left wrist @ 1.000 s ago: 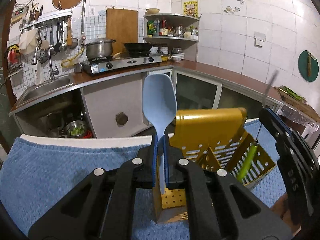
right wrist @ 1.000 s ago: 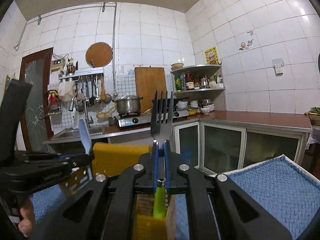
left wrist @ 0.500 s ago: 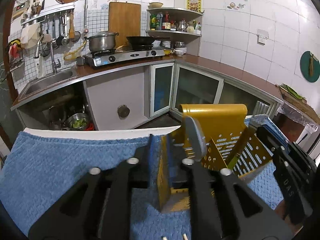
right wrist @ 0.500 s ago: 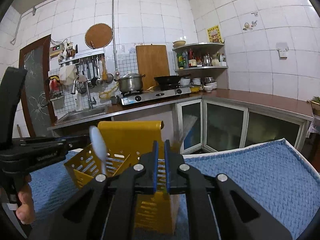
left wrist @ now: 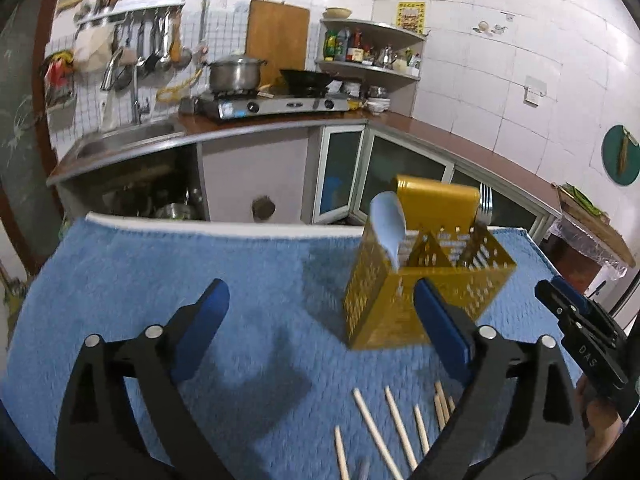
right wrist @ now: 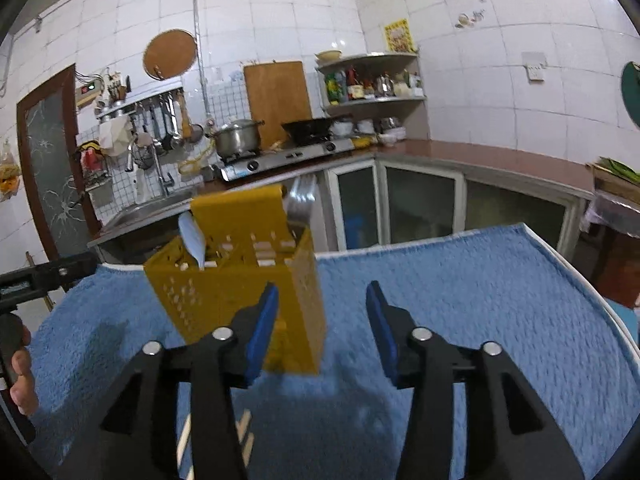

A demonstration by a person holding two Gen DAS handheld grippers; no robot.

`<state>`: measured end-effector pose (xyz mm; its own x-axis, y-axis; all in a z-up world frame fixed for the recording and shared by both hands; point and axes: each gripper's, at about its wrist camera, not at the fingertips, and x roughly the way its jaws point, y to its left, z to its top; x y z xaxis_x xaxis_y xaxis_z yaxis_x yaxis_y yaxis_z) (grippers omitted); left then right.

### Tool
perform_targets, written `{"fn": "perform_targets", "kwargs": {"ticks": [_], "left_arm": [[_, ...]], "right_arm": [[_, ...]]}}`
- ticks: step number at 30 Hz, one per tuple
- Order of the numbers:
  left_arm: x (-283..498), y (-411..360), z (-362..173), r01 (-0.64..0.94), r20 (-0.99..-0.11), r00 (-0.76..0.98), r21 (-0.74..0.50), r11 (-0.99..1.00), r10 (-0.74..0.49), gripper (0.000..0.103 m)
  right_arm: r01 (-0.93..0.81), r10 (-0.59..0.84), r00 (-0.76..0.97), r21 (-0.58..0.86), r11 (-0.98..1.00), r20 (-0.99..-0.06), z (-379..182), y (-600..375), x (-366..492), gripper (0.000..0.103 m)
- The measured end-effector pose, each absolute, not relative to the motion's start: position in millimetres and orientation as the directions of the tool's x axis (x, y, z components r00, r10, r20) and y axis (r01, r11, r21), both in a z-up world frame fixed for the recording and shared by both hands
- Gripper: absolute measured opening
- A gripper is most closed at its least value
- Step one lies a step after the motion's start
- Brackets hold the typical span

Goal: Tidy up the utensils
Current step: 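Open both tools and withdraw them from the caddy, then grasp a wooden chopstick with the left tool while the right tool grasps another chopstick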

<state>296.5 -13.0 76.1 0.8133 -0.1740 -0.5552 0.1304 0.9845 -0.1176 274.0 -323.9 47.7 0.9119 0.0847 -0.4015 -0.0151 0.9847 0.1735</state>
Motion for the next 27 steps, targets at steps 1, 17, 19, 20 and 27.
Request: {"fn": "perform_targets", "kwargs": {"ticks": [1, 17, 19, 20, 27], "left_arm": [[291.1, -9.7, 73.5, 0.126, -0.562, 0.809, -0.123, 0.984, -0.174, 0.094], [213.1, -1.9, 38.3, 0.096, -0.569, 0.817, -0.027, 0.995, -0.094, 0.098], [209.4, -1.5, 35.0, 0.090, -0.571, 0.816, -0.034, 0.995, -0.093, 0.098], [207.6, -0.5, 32.5, 0.088, -0.572, 0.814, -0.046, 0.995, -0.099, 0.098], [206.7, -0.7, 12.1, 0.101, -0.593, 0.798, -0.040, 0.994, -0.105, 0.098]], "right_arm": [[-0.012, 0.084, 0.907, 0.175, 0.985, -0.412, 45.3, -323.9, 268.1, 0.049], [-0.023, 0.069, 0.912, 0.118, 0.993, -0.405, 33.7, -283.7, 185.6, 0.078], [-0.024, 0.066, 0.911, 0.107, 0.994, -0.407, 28.4, -281.3, 181.6, 0.078], [-0.021, 0.063, 0.912, 0.107, 0.994, -0.406, 25.2, -280.7, 179.4, 0.078], [-0.015, 0.061, 0.887, 0.105, 0.994, -0.458, 11.3, -280.8, 185.7, 0.079]]}}
